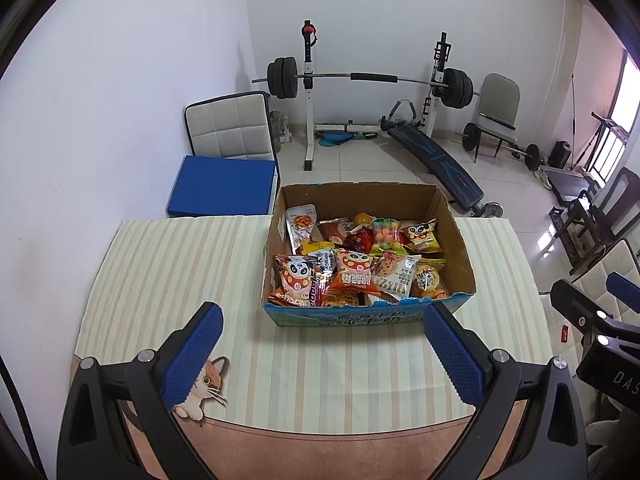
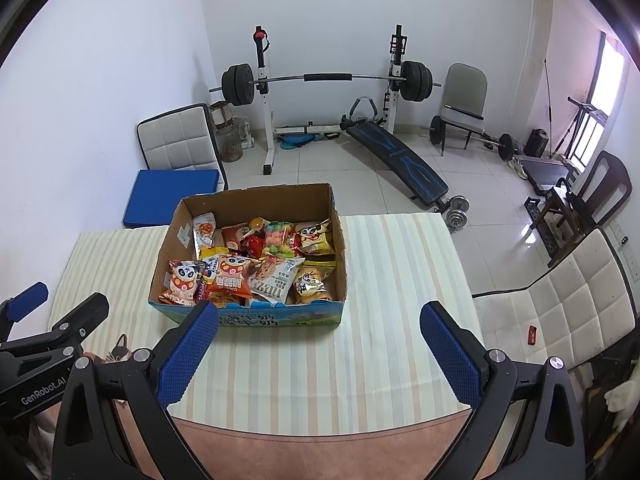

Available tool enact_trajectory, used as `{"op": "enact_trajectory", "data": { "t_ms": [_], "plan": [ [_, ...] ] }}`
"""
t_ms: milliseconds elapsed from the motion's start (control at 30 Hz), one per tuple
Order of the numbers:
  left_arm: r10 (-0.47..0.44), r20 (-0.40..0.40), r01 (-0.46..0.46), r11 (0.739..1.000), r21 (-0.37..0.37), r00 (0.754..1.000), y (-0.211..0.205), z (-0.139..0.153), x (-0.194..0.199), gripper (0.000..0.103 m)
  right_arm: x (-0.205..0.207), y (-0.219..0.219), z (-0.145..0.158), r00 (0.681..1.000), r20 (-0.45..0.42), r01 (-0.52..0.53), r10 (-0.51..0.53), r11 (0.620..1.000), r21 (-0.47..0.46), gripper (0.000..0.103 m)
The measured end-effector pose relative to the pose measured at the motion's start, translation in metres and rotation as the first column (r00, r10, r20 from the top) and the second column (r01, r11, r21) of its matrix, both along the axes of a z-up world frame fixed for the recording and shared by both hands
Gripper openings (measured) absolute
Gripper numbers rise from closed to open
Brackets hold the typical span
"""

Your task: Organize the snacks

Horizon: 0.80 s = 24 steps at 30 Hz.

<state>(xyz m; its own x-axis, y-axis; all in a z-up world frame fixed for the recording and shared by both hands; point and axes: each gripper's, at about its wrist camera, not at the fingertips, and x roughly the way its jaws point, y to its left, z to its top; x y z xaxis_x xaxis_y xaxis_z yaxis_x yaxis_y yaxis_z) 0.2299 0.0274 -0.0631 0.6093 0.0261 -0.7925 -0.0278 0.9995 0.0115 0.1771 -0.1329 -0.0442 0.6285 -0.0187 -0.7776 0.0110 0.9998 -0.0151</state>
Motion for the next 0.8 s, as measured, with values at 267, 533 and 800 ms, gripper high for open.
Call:
{"op": "enact_trajectory", "data": {
  "t_ms": [267, 533, 800],
  "plan": [
    [0.0, 0.007, 0.0, 1.0, 0.0, 1.0, 0.0007, 0.0, -0.0014, 0.103, -0.0021, -0.0005, 0.0017, 1.0, 0.005, 0.005, -0.005, 1.0, -0.001, 0.103],
    [0.001, 0.01, -0.001, 1.0, 0.007, 1.0, -0.0005, 0.0, -0.0027, 0.103, -0.0032, -0.0008, 0.0046, 1.0, 0.005, 0.009, -0.009, 1.0, 0.002, 0.103],
    [0.002, 0.009, -0.002, 1.0, 0.014, 1.0, 0.0005, -0.001, -0.0036, 0.103, -0.0042, -0.0004, 0.0052, 1.0, 0.002, 0.01, -0.01, 1.0, 0.004, 0.103]
  ]
}}
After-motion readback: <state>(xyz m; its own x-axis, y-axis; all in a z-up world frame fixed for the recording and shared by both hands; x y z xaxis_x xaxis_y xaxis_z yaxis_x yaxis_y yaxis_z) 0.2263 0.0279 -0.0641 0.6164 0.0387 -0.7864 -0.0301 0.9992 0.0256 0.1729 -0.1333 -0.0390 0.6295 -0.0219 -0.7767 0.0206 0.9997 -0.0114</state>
